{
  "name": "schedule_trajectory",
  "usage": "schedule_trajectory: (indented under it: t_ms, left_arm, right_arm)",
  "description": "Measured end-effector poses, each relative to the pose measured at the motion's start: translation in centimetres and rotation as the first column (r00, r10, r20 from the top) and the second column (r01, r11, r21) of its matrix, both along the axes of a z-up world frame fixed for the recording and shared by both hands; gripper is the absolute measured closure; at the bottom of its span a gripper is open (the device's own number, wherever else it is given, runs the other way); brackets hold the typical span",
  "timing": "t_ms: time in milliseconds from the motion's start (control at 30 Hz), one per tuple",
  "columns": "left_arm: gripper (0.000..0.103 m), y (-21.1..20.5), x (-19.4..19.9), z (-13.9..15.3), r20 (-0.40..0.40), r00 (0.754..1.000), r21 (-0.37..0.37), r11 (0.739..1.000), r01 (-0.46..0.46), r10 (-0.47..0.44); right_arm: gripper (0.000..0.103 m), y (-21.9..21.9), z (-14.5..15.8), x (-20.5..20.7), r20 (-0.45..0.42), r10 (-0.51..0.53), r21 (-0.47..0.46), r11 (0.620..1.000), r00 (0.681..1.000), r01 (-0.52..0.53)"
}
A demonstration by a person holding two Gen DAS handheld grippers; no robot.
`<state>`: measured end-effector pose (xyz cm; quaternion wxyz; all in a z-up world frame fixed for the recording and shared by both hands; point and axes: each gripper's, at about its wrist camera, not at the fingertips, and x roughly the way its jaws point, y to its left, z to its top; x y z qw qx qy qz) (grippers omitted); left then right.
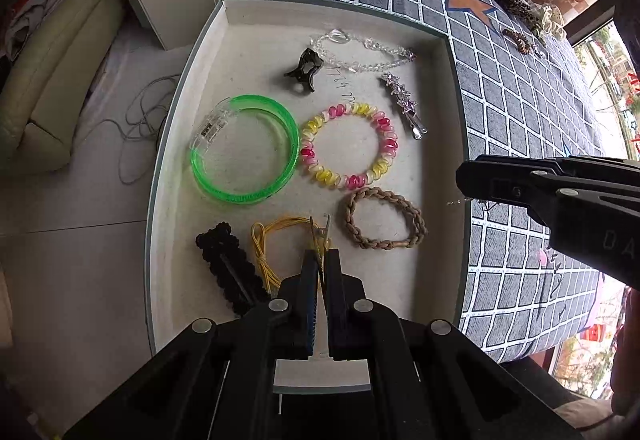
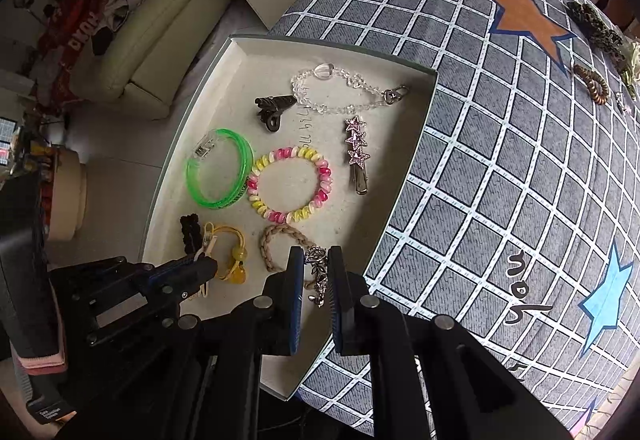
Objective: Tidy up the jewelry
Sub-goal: 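Carry the bunny clip and silver charm into the tray while both tools open to release them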
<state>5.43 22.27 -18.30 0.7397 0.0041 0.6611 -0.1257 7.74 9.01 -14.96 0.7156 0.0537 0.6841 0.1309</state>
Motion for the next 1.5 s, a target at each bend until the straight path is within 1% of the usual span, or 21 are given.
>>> schedule_trajectory:
  t_ms: [333, 533, 700, 767, 933, 1033, 1067, 1200, 1333, 1400, 1500]
  left_arm:
    - [0.093, -1.4, 0.0, -2.2, -0.02, 1.0, 0.036, 0.999, 0.023, -0.022]
    - [0.093, -2.3, -0.2, -2.3, 0.007, 0.999, 0.063, 0.997, 0.047, -0.048]
    - [0.093, -2.7, -0.2, -2.3, 0.009, 0.999, 0.072, 0.996, 0.051, -0.052]
    - [0.093, -2.8, -0.2, -2.3, 0.008, 0.999, 0.076, 0.996, 0.053, -0.054]
    - [0.093, -3.1, 0.0, -2.4, -0.002, 0.999, 0.083, 0.995, 0.047, -0.047]
    - [0.093, -3.3, 0.0, -2.3, -0.006, 0.999, 0.085, 0.995, 0.049, -0.049]
    - [0.093, -3.3, -0.1, -2.2, -0.006, 0.999, 0.082, 0.995, 0.052, -0.051]
    - [0.093, -3.3, -0.5, -1.7, 0.003, 0.998, 0.088, 0.995, 0.055, -0.055]
    - [0.093, -3.2, -0.9, -1.0, 0.01, 0.998, 0.1, 0.993, 0.058, -0.059]
    - [0.093, -3.1, -1.1, -0.7, 0.012, 0.998, 0.103, 0.993, 0.06, -0.062]
    - [0.093, -2.9, -1.4, -0.2, 0.015, 0.998, 0.107, 0.992, 0.063, -0.065]
  right_arm:
    - [0.09, 0.5, -3.3, 1.7, -0.045, 0.01, -0.018, 1.0, 0.999, -0.011]
    - [0.09, 0.6, -4.7, 2.2, -0.061, 0.027, -0.034, 0.999, 0.998, -0.029]
    - [0.089, 0.9, -6.0, 2.5, -0.087, 0.035, -0.05, 0.998, 0.996, -0.04]
    - [0.089, 1.1, -6.0, 2.5, -0.077, 0.036, -0.051, 0.998, 0.996, -0.04]
    - [0.088, 1.4, -6.2, 2.8, -0.09, 0.057, -0.041, 0.997, 0.994, -0.061]
    - [0.081, 1.6, -6.2, 3.1, -0.101, 0.051, -0.024, 0.998, 0.994, -0.054]
    - [0.074, 1.6, -6.1, 3.2, -0.102, 0.049, -0.022, 0.998, 0.994, -0.051]
    - [0.059, 1.8, -5.3, 3.7, -0.09, 0.048, -0.006, 0.999, 0.995, -0.049]
    - [0.051, 1.6, -3.6, 4.3, -0.061, 0.027, 0.012, 1.0, 0.998, -0.026]
    - [0.045, 1.2, -2.7, 4.6, -0.043, 0.015, 0.01, 1.0, 0.999, -0.015]
    - [0.042, 0.7, -1.4, 4.3, -0.021, -0.004, -0.002, 1.0, 1.0, 0.004]
